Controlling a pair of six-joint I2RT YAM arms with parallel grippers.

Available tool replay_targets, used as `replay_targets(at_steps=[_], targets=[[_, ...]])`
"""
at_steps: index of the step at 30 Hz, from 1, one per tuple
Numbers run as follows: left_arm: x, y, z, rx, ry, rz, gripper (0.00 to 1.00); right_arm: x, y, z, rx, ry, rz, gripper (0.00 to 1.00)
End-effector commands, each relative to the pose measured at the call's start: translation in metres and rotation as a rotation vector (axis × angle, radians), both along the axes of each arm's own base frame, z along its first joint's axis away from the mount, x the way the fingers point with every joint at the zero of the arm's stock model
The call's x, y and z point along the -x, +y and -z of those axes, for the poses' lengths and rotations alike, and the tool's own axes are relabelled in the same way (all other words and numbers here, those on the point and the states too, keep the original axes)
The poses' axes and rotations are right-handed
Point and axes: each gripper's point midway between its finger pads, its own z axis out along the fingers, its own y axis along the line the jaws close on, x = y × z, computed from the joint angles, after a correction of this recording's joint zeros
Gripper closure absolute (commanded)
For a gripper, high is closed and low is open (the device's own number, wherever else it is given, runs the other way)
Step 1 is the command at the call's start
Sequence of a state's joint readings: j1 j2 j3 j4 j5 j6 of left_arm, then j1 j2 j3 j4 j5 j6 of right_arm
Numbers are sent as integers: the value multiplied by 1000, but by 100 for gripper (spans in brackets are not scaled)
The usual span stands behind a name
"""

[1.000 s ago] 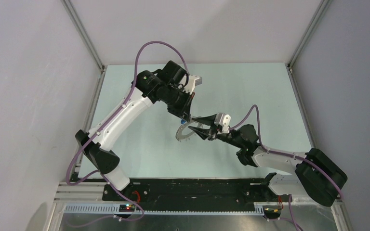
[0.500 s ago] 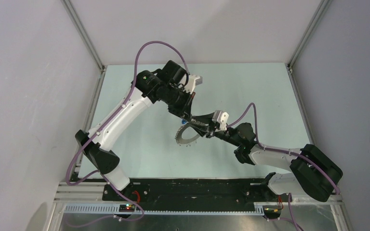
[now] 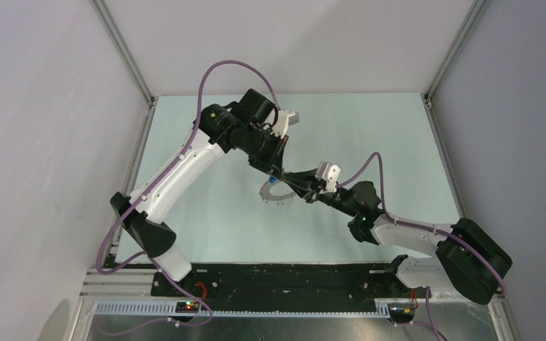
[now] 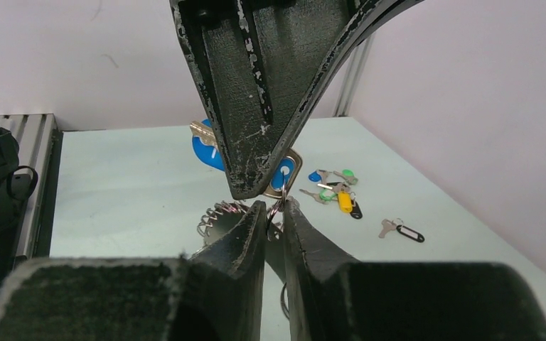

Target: Remove the keys from the keyring

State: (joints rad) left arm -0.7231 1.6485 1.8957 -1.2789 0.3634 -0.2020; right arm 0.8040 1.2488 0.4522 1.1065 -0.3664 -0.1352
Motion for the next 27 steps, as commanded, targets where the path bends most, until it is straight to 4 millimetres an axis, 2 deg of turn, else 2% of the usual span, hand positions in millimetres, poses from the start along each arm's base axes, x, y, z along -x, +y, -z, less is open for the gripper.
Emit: replay_targets(at_steps=[1,11,12,14,22,23,24,27], targets=[[0,1,-35,90,-81,-13,100,3,-8,-19,-36,-53,22,82],[0,5,-36,88,-85,-26,100,8,-15,-20,-29,-63,35,84],[0,5,-36,89,-85,-27,100,8,-15,-20,-26,-66,36,92],[0,4,-37,94,-83,-24,100,8,-15,-19,-21,-68,35,100],[1,2,-38,101,-78,-17,100,9,-15,-20,-23,-78,28,100],[1,1,-38,102,-76,-16,100,9,-14,-21,-23,-79,26,99],[1,1,-37,102,-73,-15,100,9,-13,-20,-22,-78,23,92],[3,0,-39,112,-66,-9,100,8,-11,-20,-22,-78,18,85]])
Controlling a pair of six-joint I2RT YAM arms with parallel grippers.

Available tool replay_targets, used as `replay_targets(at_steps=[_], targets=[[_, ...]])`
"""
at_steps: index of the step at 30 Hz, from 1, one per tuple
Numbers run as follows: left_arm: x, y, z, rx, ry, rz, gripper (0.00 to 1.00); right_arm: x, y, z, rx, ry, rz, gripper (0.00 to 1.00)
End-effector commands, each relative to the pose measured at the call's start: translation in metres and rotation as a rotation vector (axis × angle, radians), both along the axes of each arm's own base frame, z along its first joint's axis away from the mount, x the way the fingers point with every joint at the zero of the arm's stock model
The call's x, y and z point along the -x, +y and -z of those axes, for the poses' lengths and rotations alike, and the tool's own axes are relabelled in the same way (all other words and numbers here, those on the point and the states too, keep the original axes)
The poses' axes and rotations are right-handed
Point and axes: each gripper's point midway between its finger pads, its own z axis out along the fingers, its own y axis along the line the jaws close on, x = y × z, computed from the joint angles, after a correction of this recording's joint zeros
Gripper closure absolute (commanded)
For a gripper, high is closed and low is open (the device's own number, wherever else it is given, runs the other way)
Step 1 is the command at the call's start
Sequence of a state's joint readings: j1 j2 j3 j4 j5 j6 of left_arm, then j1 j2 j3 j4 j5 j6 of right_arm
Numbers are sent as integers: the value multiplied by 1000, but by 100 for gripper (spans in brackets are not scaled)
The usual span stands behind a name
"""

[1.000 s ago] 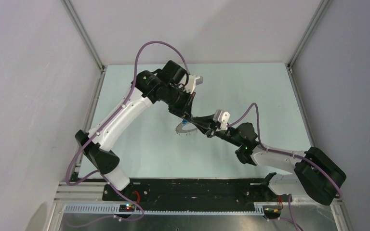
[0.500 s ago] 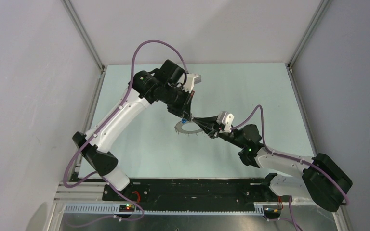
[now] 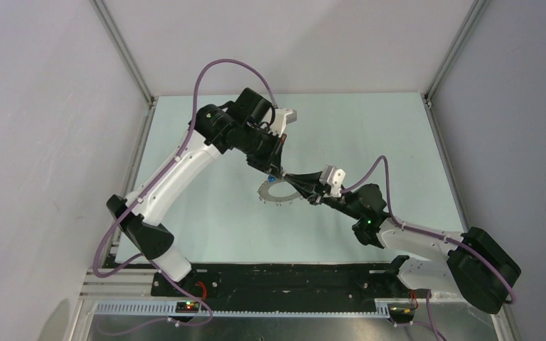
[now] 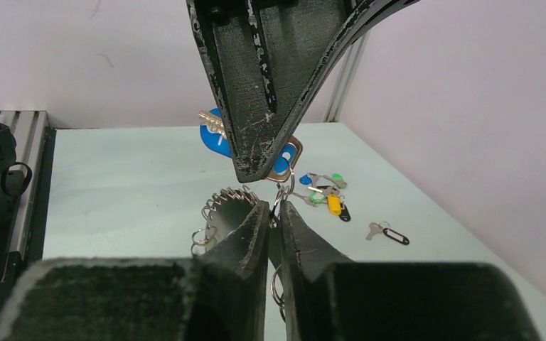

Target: Remove the keys from the keyring

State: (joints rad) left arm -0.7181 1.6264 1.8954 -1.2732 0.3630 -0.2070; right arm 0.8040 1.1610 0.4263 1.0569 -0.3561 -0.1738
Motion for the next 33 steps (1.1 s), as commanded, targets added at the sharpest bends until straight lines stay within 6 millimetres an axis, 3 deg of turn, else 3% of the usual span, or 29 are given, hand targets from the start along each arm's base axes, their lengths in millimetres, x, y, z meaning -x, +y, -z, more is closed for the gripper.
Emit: replay_targets(at_steps=[1,19,25,29,33], targets=[[2,-3,-31,93,-46,0,100,1,2,-10,-24,-35,-5,84],[6,-7,-27,93,-29,17,100,-1,14,-14,-54,-31,-41,67],[5,-7,-27,93,-30,18,100,1,17,-14,-53,-33,-57,69],[5,-6,-26,88,-31,13,100,-1,15,-15,-53,-33,-44,81],[6,-5,-23,82,-21,14,100,0,13,-20,-65,-39,-40,81]])
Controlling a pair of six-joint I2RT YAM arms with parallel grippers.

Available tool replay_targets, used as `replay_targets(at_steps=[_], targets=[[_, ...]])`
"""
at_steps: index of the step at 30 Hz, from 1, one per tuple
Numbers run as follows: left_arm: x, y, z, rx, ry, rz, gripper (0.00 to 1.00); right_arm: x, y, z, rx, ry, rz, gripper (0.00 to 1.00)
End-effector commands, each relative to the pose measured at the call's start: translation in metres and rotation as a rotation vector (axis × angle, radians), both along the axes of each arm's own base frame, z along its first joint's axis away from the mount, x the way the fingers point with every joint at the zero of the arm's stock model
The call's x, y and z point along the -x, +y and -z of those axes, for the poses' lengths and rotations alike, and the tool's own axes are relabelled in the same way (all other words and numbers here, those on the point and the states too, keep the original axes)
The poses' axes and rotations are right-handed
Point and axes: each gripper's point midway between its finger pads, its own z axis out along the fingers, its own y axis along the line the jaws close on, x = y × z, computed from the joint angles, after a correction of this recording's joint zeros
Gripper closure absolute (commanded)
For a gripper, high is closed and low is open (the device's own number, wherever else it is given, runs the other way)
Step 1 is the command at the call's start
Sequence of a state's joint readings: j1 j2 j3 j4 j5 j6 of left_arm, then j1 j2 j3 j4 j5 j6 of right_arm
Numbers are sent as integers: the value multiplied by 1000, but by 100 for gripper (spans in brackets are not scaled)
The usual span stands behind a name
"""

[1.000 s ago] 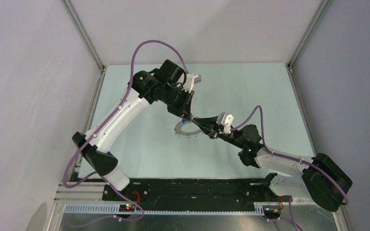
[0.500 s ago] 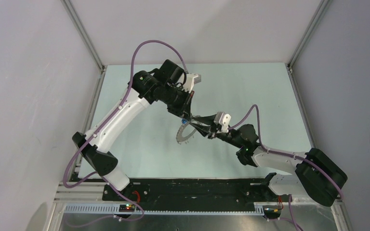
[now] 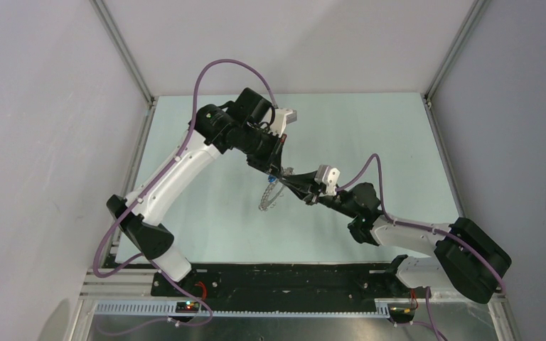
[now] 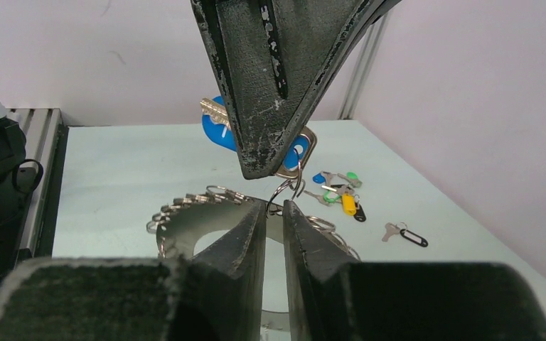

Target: Remove the keys from the keyring

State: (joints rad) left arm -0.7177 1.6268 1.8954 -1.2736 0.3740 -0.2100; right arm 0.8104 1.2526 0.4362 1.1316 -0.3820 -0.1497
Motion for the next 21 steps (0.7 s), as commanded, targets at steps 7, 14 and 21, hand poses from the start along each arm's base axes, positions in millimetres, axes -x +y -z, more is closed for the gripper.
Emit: replay_targets(at_steps=[7,14,21], targets=[[6,-6,-21,77,-22,14,100,0,0,-35,-89,-60,11,76],[7,-7,-23,85,-24,16,100,2,3,-35,-87,-54,-8,68],[7,-8,-22,86,-21,20,100,2,6,-36,-88,-58,-18,68]])
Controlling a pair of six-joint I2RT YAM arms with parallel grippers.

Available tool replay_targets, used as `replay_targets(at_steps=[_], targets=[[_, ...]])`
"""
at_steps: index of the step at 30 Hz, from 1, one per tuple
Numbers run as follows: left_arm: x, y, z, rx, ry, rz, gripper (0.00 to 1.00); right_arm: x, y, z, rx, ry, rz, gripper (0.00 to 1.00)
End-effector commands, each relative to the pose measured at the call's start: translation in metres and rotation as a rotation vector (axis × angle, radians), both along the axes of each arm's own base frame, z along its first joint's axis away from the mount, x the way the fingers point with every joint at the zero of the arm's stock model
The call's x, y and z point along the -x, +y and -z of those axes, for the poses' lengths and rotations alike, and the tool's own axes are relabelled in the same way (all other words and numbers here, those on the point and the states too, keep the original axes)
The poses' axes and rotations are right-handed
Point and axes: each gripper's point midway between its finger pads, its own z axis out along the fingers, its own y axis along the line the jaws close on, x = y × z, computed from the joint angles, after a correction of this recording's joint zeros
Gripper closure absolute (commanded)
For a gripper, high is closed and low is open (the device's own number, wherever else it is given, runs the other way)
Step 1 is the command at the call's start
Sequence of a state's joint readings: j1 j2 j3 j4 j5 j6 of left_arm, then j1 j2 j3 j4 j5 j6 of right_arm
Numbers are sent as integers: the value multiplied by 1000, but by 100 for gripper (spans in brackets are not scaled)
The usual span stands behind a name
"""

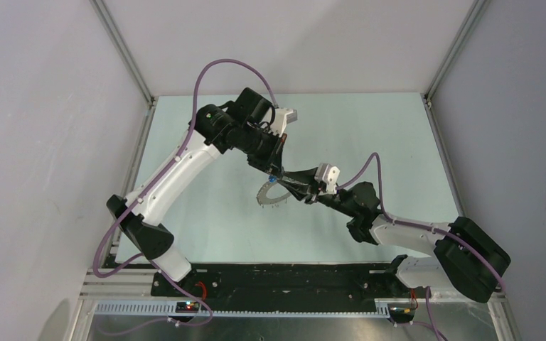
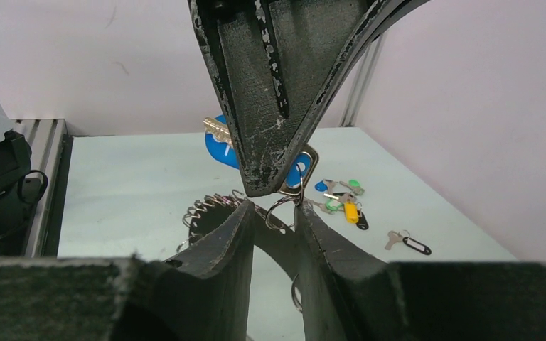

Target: Remove the keys from the keyring

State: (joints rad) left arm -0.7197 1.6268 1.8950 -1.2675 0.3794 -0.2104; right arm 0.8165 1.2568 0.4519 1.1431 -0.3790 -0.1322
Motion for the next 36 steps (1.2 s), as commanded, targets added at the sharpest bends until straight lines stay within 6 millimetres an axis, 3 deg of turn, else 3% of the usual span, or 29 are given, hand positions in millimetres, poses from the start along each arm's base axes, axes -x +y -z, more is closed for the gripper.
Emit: replay_targets(at_steps=[1,7,10,24,36], targets=[[7,-6,-21,78,-18,17,100,1,4,-29,-65,-59,-11,68],[6,-4,-24,78,-35,8,100,-2,3,-26,-48,-54,9,82],[3,-1,-24,71,-44,-5,100,-2,0,-26,-38,-55,18,99],[-7,11,-12,48,-11,-64,100,14,-14,-35,-16,-146,25,100],[2,7,4,45,72,-32,100,23,-20,-44,-20,-389,116,100]])
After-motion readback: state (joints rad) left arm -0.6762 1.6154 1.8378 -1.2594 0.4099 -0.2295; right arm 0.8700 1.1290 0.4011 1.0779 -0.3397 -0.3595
